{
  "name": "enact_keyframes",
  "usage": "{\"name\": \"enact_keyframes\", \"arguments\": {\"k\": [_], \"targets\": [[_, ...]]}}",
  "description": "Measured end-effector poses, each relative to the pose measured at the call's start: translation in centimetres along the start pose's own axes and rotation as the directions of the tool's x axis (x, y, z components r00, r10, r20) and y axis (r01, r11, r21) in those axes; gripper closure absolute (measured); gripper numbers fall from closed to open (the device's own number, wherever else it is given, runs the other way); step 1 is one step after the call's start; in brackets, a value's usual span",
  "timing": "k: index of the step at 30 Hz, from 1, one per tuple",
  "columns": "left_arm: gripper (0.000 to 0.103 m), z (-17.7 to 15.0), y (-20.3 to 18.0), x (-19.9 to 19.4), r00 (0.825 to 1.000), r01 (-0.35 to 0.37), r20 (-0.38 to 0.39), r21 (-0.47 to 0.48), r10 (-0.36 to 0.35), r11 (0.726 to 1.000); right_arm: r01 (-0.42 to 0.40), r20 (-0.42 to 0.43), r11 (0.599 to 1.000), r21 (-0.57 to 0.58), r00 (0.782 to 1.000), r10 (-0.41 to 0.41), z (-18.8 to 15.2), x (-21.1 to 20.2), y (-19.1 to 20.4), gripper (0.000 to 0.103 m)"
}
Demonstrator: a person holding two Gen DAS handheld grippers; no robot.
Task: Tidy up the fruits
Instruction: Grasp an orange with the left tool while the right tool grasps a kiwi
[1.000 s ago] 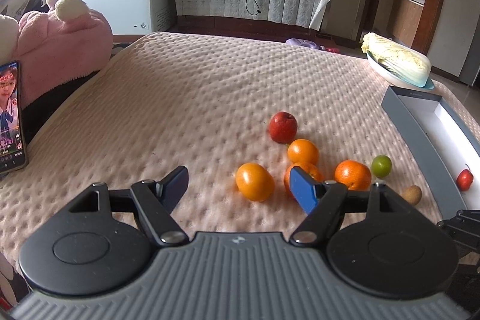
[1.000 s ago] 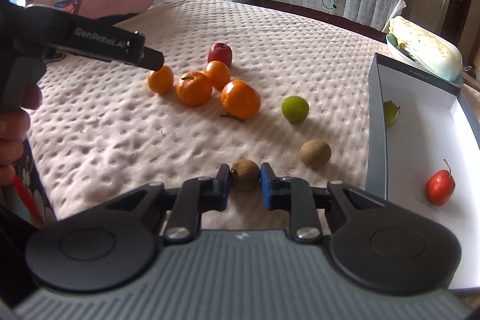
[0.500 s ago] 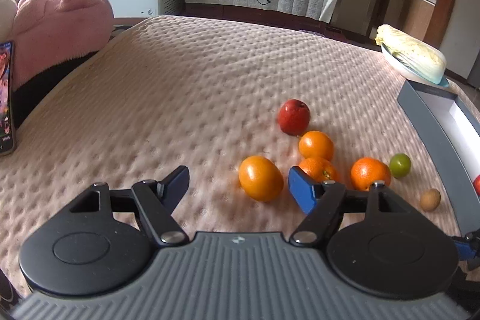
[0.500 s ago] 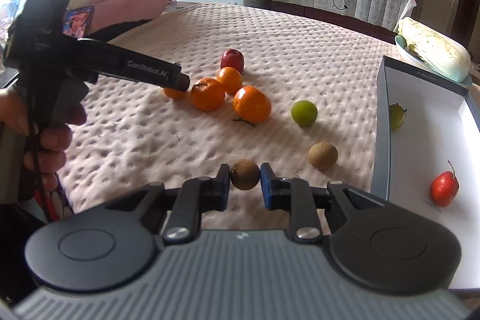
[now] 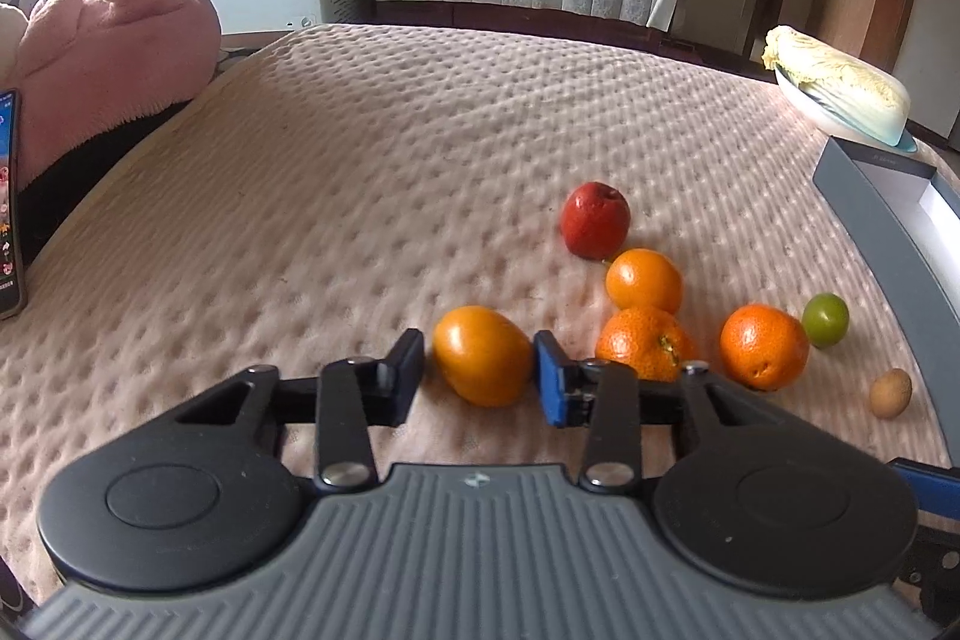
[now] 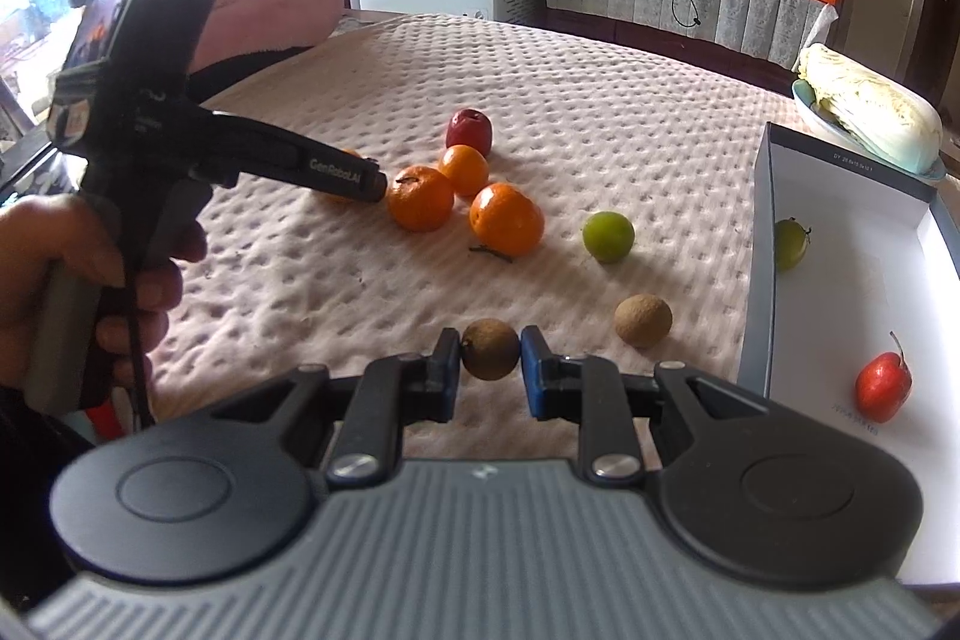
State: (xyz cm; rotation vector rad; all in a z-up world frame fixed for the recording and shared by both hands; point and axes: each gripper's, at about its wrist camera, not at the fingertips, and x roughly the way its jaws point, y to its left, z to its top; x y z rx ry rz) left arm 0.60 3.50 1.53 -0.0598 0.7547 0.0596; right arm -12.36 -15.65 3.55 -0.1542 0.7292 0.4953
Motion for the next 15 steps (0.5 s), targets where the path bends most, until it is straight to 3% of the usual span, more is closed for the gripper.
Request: {"name": "enact_keyframes", "arguments": {"k": [15], "targets": [[0.063, 1.1, 0.2, -2.0, 1.0, 0.008, 0.028, -0.023, -0.007, 1.0, -0.007, 0.015, 1.0, 0.002, 1.0, 0.007, 0.2, -0.4, 0.1, 0.079]]}}
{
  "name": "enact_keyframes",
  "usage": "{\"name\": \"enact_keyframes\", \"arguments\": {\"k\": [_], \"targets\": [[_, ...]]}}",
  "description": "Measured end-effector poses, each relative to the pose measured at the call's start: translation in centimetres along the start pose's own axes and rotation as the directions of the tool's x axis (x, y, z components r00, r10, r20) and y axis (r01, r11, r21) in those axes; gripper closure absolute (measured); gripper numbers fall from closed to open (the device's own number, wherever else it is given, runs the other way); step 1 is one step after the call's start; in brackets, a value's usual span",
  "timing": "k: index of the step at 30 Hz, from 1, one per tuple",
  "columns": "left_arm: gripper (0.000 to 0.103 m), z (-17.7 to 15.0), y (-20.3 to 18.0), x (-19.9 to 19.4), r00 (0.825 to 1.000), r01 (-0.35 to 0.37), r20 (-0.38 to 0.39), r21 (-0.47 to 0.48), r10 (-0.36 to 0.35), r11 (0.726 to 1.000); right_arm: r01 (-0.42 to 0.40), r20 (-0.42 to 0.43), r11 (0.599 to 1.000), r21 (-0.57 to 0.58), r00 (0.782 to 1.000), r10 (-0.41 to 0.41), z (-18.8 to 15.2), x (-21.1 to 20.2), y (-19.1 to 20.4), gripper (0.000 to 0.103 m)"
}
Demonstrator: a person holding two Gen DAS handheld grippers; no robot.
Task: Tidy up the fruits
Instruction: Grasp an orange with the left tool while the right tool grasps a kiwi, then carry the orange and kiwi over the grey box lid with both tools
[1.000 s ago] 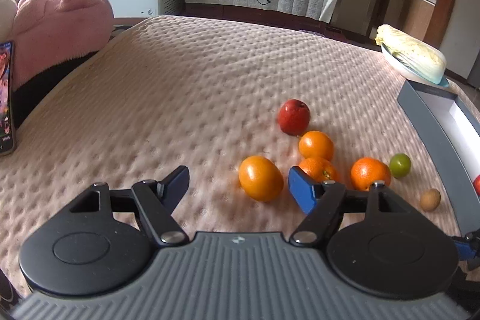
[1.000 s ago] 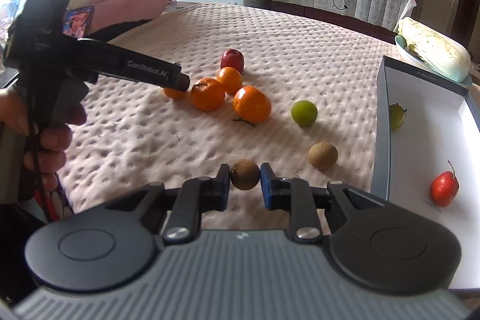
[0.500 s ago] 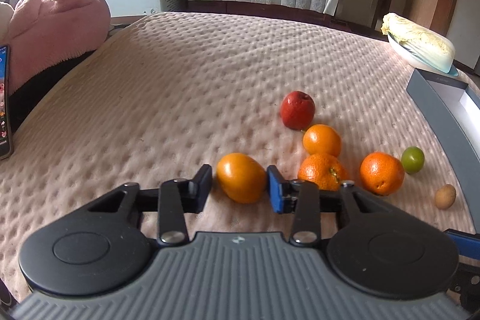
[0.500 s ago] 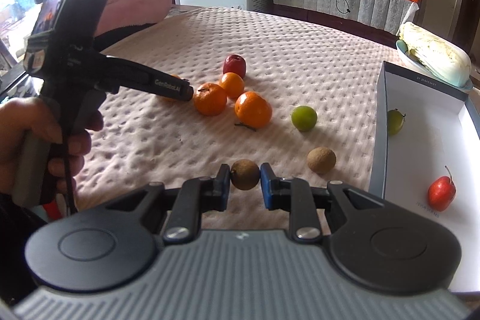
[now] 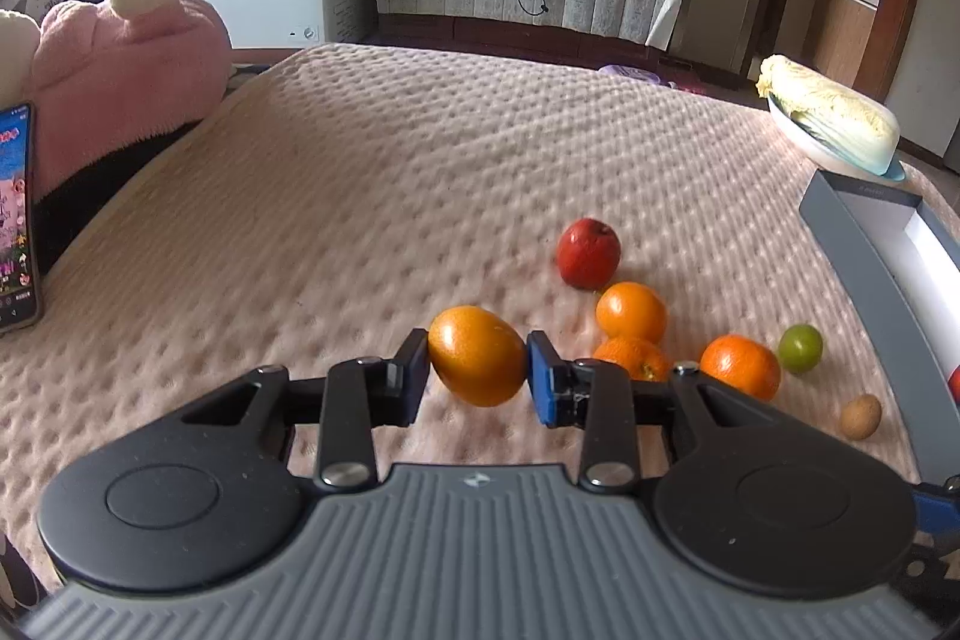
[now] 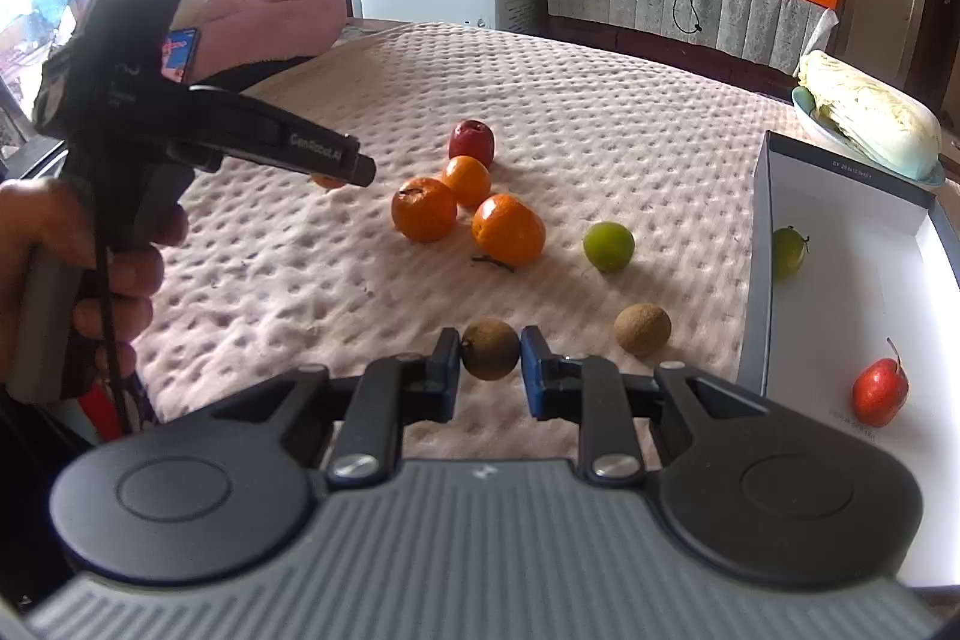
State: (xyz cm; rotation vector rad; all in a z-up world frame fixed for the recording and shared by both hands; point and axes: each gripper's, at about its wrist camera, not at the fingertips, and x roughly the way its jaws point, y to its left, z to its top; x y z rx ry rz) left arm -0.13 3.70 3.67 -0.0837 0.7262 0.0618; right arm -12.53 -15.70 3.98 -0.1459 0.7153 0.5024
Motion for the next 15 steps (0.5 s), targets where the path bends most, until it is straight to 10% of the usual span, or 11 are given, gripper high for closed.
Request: {"name": "enact_keyframes", "arguments": {"k": [15], "targets": [[0.063, 1.1, -3.4, -1.3, 0.999, 0.042, 0.025, 0.031, -0.043, 0.999, -0.012, 0.018, 1.0, 0.003, 1.0, 0.012, 0.1, -0.6, 0.0, 0.079]]}}
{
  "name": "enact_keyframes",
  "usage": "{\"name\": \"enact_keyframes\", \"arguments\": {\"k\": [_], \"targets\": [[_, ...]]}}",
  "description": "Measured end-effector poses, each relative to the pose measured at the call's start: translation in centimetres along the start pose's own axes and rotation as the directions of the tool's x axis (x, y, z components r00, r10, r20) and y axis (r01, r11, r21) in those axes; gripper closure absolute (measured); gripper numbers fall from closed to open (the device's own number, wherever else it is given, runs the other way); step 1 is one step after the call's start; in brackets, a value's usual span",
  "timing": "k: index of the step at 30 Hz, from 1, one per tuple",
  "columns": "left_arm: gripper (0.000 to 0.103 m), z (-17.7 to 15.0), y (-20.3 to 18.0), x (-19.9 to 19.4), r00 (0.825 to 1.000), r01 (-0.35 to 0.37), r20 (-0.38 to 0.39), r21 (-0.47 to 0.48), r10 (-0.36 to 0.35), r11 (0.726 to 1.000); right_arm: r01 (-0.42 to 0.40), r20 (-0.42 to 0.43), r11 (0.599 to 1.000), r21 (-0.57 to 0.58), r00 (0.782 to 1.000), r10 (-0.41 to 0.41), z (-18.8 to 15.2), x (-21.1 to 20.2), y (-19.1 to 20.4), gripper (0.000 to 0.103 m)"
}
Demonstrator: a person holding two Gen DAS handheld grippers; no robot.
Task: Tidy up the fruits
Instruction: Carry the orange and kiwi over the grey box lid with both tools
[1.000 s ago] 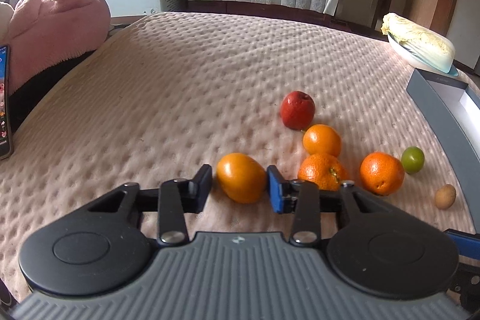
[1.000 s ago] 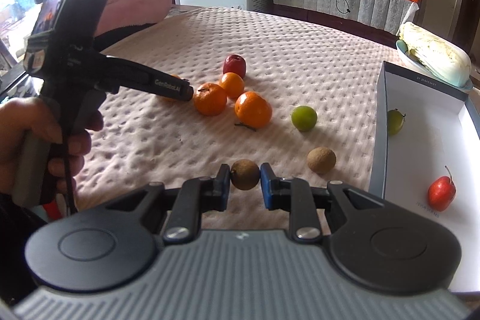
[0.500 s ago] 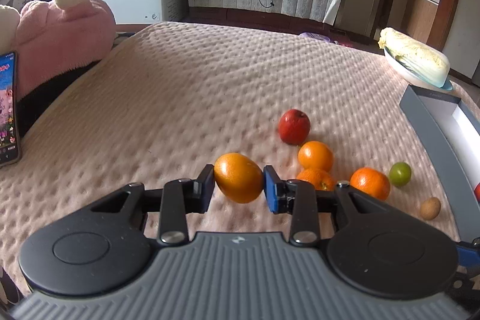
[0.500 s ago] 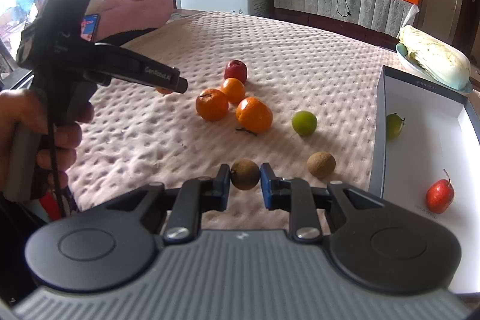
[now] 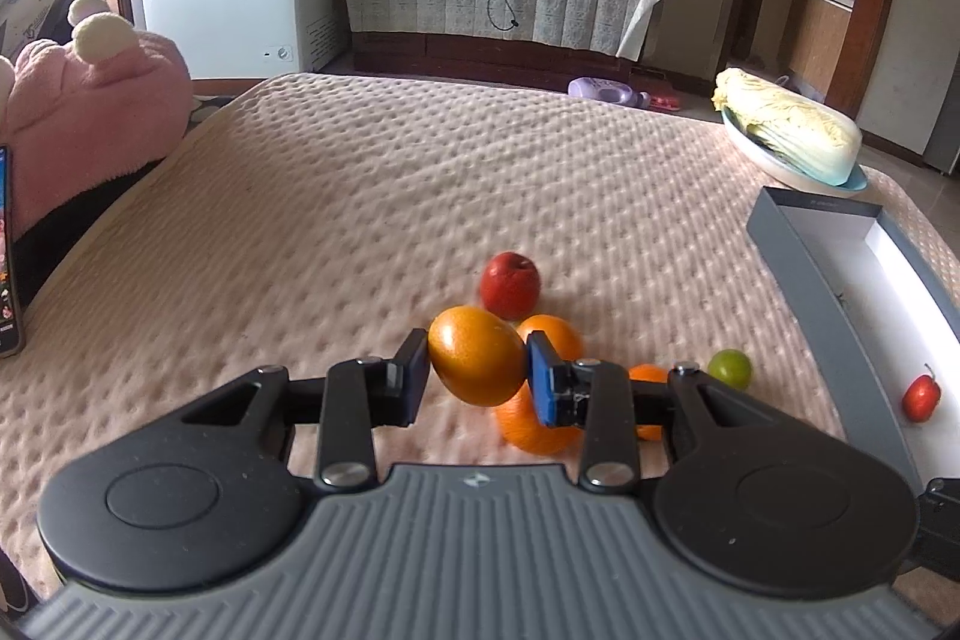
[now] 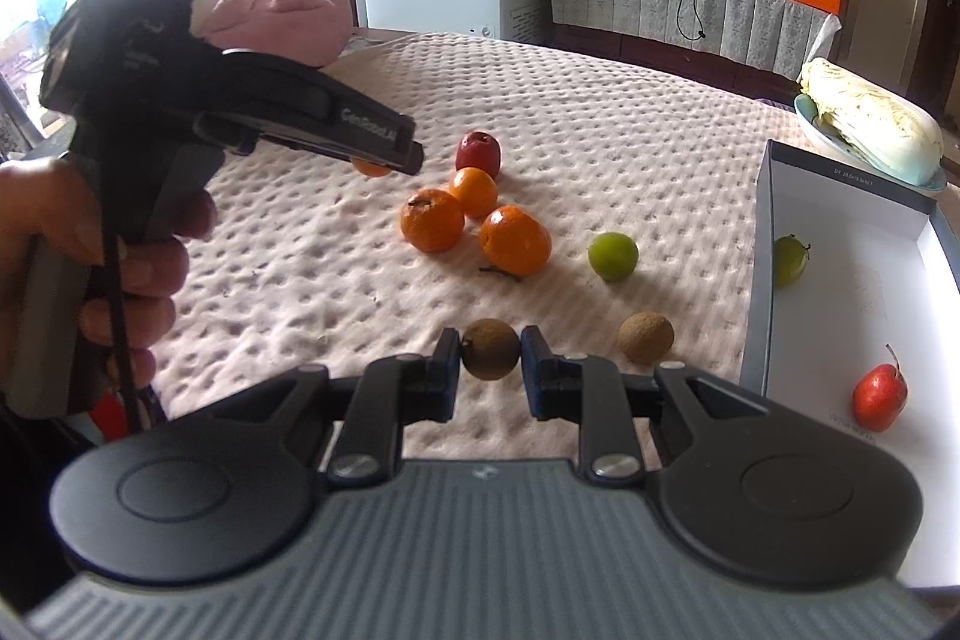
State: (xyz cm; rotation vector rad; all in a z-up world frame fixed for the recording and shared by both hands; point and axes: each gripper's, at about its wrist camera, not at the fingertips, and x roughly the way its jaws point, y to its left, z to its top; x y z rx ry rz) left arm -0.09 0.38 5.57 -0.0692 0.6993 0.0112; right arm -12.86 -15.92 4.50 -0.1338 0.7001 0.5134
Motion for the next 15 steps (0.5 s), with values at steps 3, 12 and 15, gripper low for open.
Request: {"name": "enact_keyframes", "arguments": {"k": [3, 12, 15], "targets": [[0.063, 0.1, -0.9, -0.1, 1.0, 0.006, 0.003, 0.012, -0.007, 1.0, -0.001, 0.011, 1.0, 0.002, 1.0, 0.001, 0.1, -0.4, -0.1, 0.079], [0.063, 0.5, -3.5, -0.1, 0.999, 0.039, 0.007, 0.029, -0.039, 0.999, -0.003, 0.055, 1.0, 0.024, 0.998, 0.002, 0.4, -1.9, -0.9, 0.079], [0.063, 0.6, -4.3, -0.1, 0.999, 0.049, 0.008, 0.036, -0.05, 0.998, -0.002, 0.06, 1.0, 0.028, 0.998, 0.0, 0.4, -2.3, -1.2, 0.079]]}}
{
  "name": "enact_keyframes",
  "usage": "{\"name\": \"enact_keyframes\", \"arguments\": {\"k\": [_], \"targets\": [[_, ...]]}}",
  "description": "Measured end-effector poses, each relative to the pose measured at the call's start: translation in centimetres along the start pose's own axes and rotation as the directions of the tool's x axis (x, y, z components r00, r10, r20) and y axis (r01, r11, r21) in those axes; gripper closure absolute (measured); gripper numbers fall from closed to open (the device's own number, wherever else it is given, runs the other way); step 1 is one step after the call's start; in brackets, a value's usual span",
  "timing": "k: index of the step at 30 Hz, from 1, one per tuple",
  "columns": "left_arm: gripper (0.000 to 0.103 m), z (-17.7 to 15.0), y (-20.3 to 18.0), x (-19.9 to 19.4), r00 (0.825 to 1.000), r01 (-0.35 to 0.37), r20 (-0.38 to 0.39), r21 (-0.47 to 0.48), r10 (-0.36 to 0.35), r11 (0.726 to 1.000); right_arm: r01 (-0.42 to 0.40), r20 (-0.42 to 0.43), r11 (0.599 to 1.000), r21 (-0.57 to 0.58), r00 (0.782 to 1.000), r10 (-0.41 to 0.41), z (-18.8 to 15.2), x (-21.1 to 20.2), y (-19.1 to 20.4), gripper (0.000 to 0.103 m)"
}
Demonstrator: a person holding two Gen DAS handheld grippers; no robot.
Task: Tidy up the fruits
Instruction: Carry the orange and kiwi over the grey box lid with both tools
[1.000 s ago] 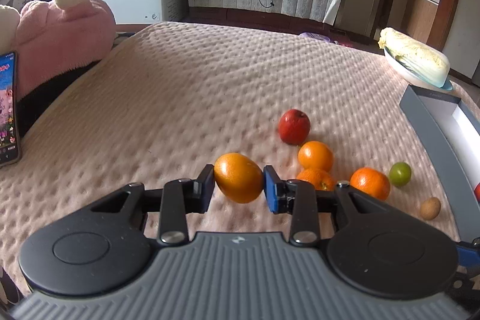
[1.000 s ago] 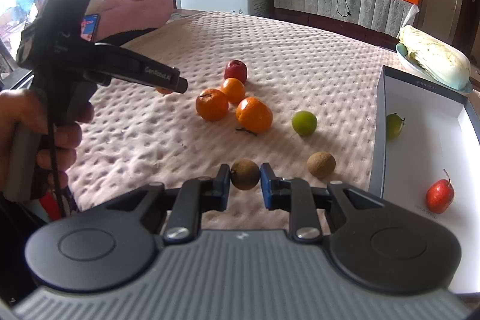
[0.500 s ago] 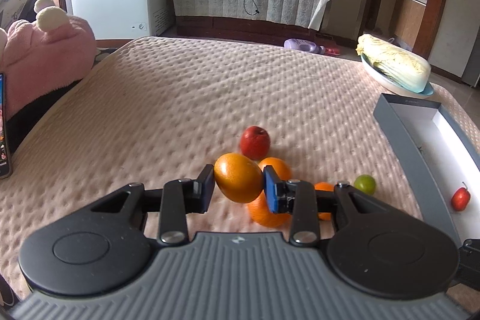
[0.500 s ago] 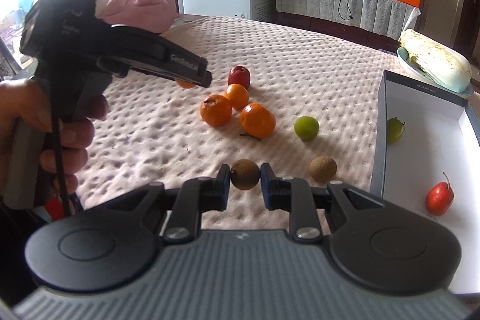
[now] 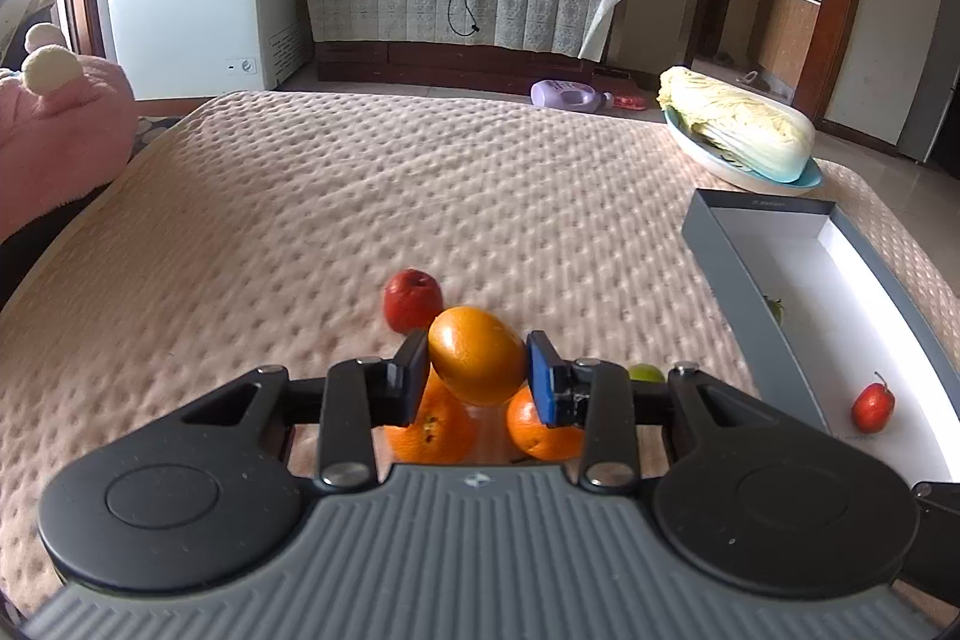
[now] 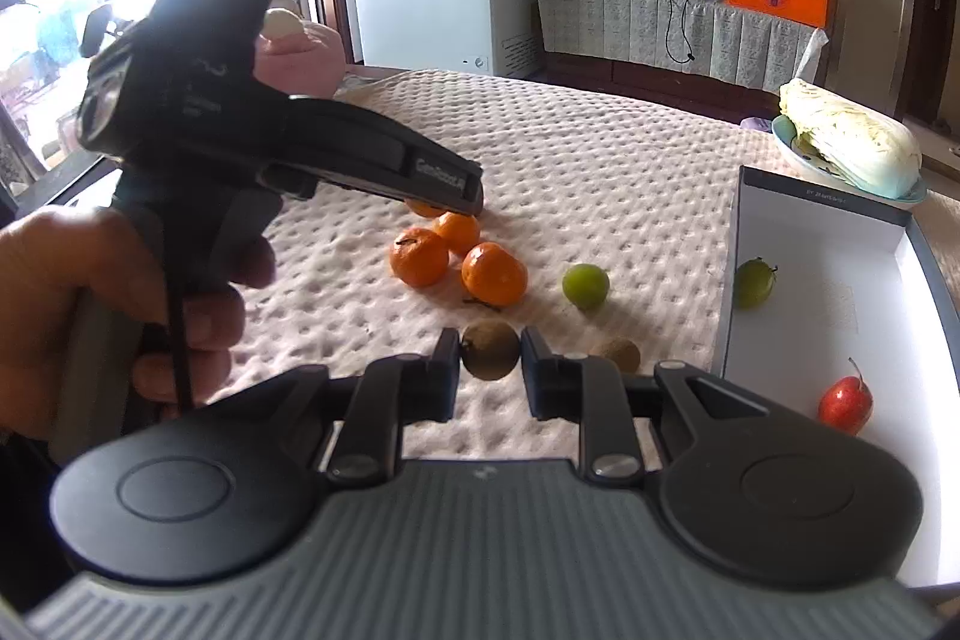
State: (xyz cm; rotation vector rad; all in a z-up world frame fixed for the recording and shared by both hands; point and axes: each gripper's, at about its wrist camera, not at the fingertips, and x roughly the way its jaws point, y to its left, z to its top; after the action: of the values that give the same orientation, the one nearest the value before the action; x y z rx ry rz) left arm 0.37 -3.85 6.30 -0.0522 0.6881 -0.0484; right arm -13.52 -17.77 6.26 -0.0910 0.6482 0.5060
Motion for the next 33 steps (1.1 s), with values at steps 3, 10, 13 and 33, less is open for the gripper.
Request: {"name": "enact_keyframes", "arguments": {"k": [3, 10, 13, 33], "targets": [[0.063, 0.1, -0.7, 0.1, 1.0, 0.008, -0.001, 0.006, -0.008, 1.0, 0.001, 0.006, 1.0, -0.001, 1.0, -0.001, 0.0, -0.3, -0.2, 0.079], [0.063, 0.2, -2.1, 0.3, 1.0, 0.024, -0.004, 0.021, -0.024, 0.999, 0.006, 0.018, 1.0, 0.011, 1.0, -0.007, 0.0, -1.1, -1.0, 0.079], [0.063, 0.2, -2.7, 0.4, 1.0, 0.029, -0.005, 0.029, -0.029, 0.999, 0.011, 0.024, 1.0, 0.015, 1.0, -0.011, 0.0, -1.6, -1.4, 0.079], [0.063, 0.6, -6.8, 0.7, 0.995, 0.098, -0.002, 0.061, -0.098, 0.993, 0.056, 0.046, 0.997, 0.044, 0.997, -0.058, -0.6, -3.8, -3.8, 0.079]]}}
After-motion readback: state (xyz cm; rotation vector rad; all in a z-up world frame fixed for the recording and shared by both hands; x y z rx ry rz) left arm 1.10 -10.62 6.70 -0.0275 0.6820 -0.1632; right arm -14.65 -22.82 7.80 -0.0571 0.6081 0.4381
